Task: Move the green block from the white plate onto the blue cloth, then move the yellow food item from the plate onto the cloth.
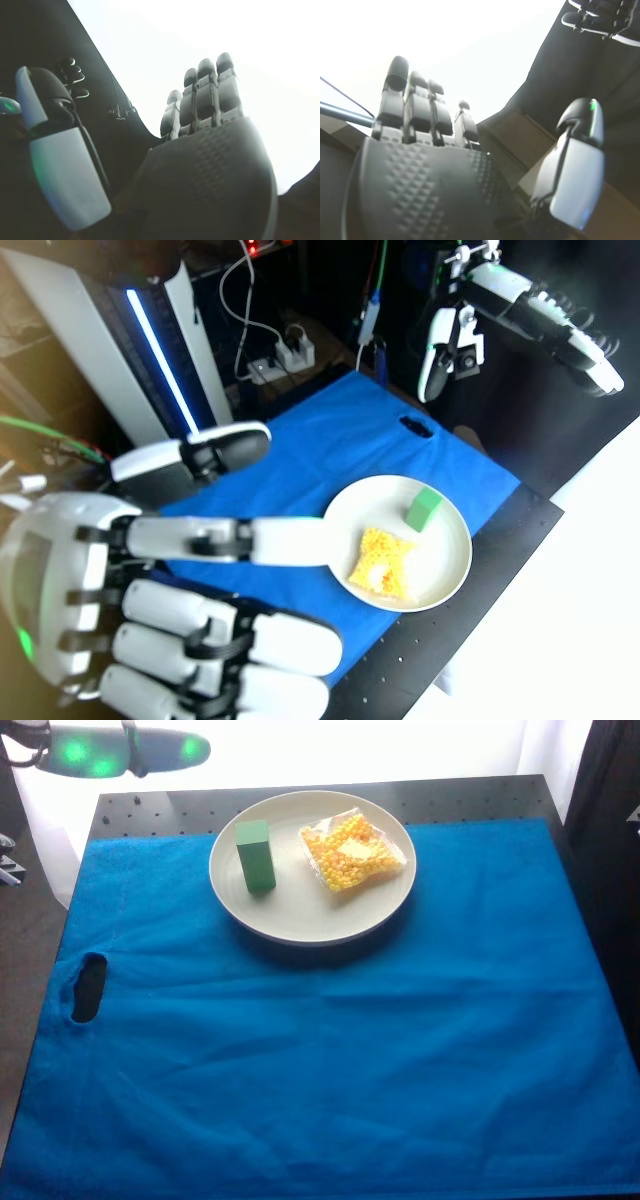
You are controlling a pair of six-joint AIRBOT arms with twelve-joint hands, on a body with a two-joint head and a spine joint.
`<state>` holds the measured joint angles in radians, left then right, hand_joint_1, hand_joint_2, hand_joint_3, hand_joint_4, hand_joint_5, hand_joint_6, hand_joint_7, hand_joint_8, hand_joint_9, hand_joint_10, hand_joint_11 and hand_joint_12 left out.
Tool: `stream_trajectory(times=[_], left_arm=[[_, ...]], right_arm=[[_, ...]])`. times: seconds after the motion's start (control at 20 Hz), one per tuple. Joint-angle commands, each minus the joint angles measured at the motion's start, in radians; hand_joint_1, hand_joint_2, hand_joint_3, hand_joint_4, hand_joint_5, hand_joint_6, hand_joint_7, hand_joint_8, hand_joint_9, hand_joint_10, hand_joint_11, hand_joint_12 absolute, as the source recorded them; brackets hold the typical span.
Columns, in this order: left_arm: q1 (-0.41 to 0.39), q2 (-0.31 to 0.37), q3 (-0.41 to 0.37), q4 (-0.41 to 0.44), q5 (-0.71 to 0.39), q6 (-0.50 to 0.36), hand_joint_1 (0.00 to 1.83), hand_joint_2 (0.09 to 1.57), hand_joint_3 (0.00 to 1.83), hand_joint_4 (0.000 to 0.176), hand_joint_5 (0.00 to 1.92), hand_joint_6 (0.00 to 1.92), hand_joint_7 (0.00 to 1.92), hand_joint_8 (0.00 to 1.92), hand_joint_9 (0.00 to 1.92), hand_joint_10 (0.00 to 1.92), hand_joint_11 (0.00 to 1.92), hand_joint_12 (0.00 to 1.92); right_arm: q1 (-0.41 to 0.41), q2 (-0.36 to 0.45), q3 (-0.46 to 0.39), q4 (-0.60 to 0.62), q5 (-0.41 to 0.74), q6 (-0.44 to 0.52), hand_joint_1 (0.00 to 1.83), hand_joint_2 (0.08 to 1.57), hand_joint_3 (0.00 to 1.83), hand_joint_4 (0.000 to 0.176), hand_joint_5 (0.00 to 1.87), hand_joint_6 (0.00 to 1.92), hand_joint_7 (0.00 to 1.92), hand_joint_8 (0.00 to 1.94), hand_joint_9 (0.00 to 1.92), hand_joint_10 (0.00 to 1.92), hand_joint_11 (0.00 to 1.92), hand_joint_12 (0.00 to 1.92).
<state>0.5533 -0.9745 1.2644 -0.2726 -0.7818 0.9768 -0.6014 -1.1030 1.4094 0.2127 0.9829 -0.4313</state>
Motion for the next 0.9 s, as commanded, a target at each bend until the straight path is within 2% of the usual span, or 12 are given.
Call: stream_trajectory(times=[0.0, 0.1, 0.15, 0.2, 0.3, 0.35, 0.4, 0.5, 0.6, 0.65, 0.75, 0.85], left_arm=[[-0.018, 0.000, 0.008, 0.010, -0.108, -0.005, 0.60, 0.85, 0.00, 0.083, 0.09, 0.00, 0.27, 0.00, 0.16, 0.01, 0.00, 0.45], [-0.048, 0.000, 0.022, 0.039, -0.064, -0.007, 0.58, 0.85, 0.00, 0.076, 0.09, 0.00, 0.24, 0.00, 0.16, 0.00, 0.00, 0.50], [-0.086, -0.002, 0.036, 0.081, -0.011, -0.018, 0.61, 0.82, 0.00, 0.101, 0.12, 0.00, 0.22, 0.00, 0.13, 0.00, 0.00, 0.45], [-0.113, -0.004, 0.049, 0.115, 0.031, -0.030, 0.62, 0.80, 0.00, 0.103, 0.13, 0.00, 0.22, 0.00, 0.12, 0.00, 0.00, 0.39], [-0.184, -0.015, 0.093, 0.228, 0.136, -0.108, 0.63, 0.81, 0.00, 0.096, 0.15, 0.00, 0.20, 0.01, 0.13, 0.00, 0.00, 0.45], [-0.220, -0.023, 0.122, 0.313, 0.197, -0.179, 0.61, 0.81, 0.00, 0.079, 0.16, 0.00, 0.21, 0.00, 0.15, 0.00, 0.00, 0.56], [-0.257, -0.032, 0.143, 0.398, 0.262, -0.232, 0.55, 0.78, 0.00, 0.040, 0.15, 0.00, 0.16, 0.00, 0.16, 0.00, 0.03, 0.59], [-0.310, -0.044, 0.158, 0.510, 0.364, -0.255, 0.49, 0.76, 0.00, 0.017, 0.15, 0.00, 0.27, 0.00, 0.30, 0.00, 0.14, 0.47], [-0.333, -0.049, 0.159, 0.566, 0.421, -0.255, 0.45, 0.73, 0.00, 0.020, 0.10, 0.00, 0.32, 0.00, 0.33, 0.00, 0.21, 0.40], [-0.345, -0.054, 0.158, 0.605, 0.455, -0.255, 0.41, 0.74, 0.00, 0.000, 0.21, 0.01, 0.33, 0.00, 0.33, 0.00, 0.25, 0.39], [-0.359, -0.073, 0.156, 0.696, 0.528, -0.255, 0.43, 0.76, 0.00, 0.030, 0.21, 0.00, 0.34, 0.00, 0.35, 0.00, 0.30, 0.27], [-0.359, -0.095, 0.162, 0.732, 0.563, -0.255, 0.47, 0.77, 0.01, 0.014, 0.24, 0.00, 0.37, 0.01, 0.37, 0.00, 0.33, 0.19]], right_arm=[[0.015, -0.001, 0.004, 0.007, 0.118, 0.005, 0.36, 0.89, 0.01, 0.152, 0.21, 0.01, 0.10, 0.01, 0.03, 0.00, 0.00, 0.24], [0.015, -0.001, 0.006, 0.007, 0.118, 0.005, 0.36, 0.88, 0.00, 0.147, 0.21, 0.00, 0.09, 0.00, 0.02, 0.00, 0.00, 0.27], [0.015, -0.001, 0.006, 0.007, 0.118, 0.005, 0.35, 0.88, 0.00, 0.143, 0.21, 0.00, 0.09, 0.00, 0.03, 0.00, 0.00, 0.27], [0.015, -0.001, 0.006, 0.007, 0.118, 0.005, 0.35, 0.88, 0.00, 0.149, 0.22, 0.00, 0.09, 0.00, 0.02, 0.00, 0.00, 0.26], [0.015, -0.001, 0.006, 0.007, 0.118, 0.005, 0.38, 0.88, 0.00, 0.139, 0.23, 0.01, 0.10, 0.00, 0.03, 0.00, 0.00, 0.26], [0.015, -0.002, 0.006, 0.007, 0.117, 0.005, 0.36, 0.89, 0.00, 0.141, 0.23, 0.00, 0.11, 0.00, 0.04, 0.00, 0.00, 0.28], [0.015, -0.002, 0.006, 0.007, 0.117, 0.005, 0.37, 0.89, 0.00, 0.135, 0.24, 0.00, 0.11, 0.00, 0.03, 0.00, 0.00, 0.23], [0.015, -0.002, 0.006, 0.007, 0.117, 0.005, 0.34, 0.92, 0.00, 0.120, 0.25, 0.00, 0.13, 0.00, 0.04, 0.00, 0.00, 0.18], [0.015, -0.004, 0.006, 0.007, 0.117, 0.005, 0.34, 0.93, 0.00, 0.112, 0.25, 0.00, 0.12, 0.00, 0.04, 0.00, 0.00, 0.19], [0.015, -0.005, 0.006, 0.007, 0.117, 0.005, 0.33, 0.94, 0.00, 0.112, 0.24, 0.00, 0.12, 0.00, 0.02, 0.01, 0.00, 0.11], [0.015, -0.009, 0.007, 0.007, 0.117, 0.005, 0.34, 0.96, 0.00, 0.104, 0.24, 0.00, 0.12, 0.00, 0.03, 0.01, 0.00, 0.12], [0.014, -0.012, 0.009, 0.007, 0.117, 0.005, 0.34, 0.96, 0.00, 0.116, 0.24, 0.00, 0.12, 0.00, 0.03, 0.01, 0.00, 0.12]])
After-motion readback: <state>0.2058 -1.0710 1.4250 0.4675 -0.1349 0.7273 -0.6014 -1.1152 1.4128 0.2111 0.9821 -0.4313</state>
